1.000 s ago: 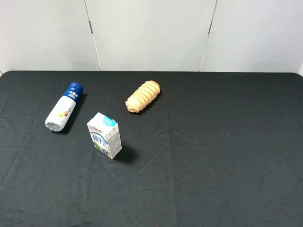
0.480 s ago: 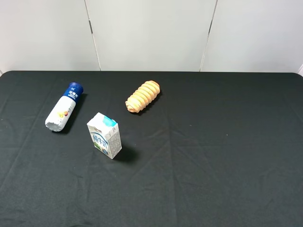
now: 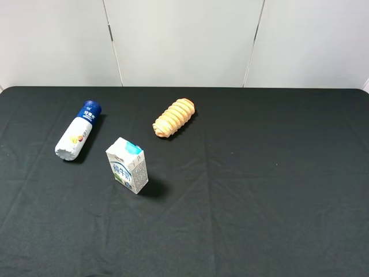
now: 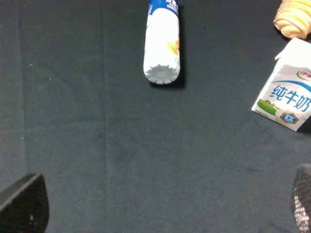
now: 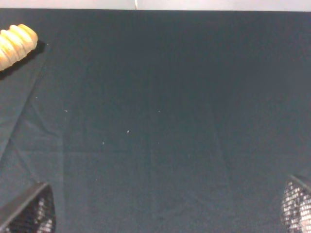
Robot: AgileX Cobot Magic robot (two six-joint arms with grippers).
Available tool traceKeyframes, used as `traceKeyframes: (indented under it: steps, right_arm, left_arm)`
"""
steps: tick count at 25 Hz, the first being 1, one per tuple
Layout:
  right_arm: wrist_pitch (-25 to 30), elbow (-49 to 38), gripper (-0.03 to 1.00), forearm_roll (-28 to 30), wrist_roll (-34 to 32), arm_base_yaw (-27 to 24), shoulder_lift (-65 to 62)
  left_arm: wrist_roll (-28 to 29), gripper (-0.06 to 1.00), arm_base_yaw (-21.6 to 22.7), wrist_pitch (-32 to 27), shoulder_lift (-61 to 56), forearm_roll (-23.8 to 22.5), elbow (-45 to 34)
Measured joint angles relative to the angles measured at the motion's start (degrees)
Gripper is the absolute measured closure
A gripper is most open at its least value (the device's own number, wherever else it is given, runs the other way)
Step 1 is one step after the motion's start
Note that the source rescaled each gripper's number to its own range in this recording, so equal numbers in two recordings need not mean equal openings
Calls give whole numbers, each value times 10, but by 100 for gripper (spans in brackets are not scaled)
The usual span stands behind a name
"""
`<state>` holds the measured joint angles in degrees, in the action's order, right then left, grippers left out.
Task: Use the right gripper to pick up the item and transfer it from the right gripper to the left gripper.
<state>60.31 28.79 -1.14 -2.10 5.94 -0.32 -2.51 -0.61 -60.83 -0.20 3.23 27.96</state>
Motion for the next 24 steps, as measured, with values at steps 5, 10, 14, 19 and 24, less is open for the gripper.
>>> traceKeyframes:
  steps: [5, 10, 14, 19, 24]
  right_arm:
    - [1, 0, -3, -1, 0, 0, 0]
    - [1, 0, -3, -1, 0, 0, 0]
    - [1, 0, -3, -1, 0, 0, 0]
    - [1, 0, -3, -2, 0, 0, 0]
    - [1, 0, -3, -2, 0, 0, 0]
  left_arm:
    - [0, -6, 0, 0, 0, 0, 0]
    - [1, -6, 0, 0, 0, 0, 0]
    - [1, -6, 0, 0, 0, 0, 0]
    - [1, -6, 0, 0, 0, -1, 0]
    - [1, -6, 0, 0, 0, -1, 0]
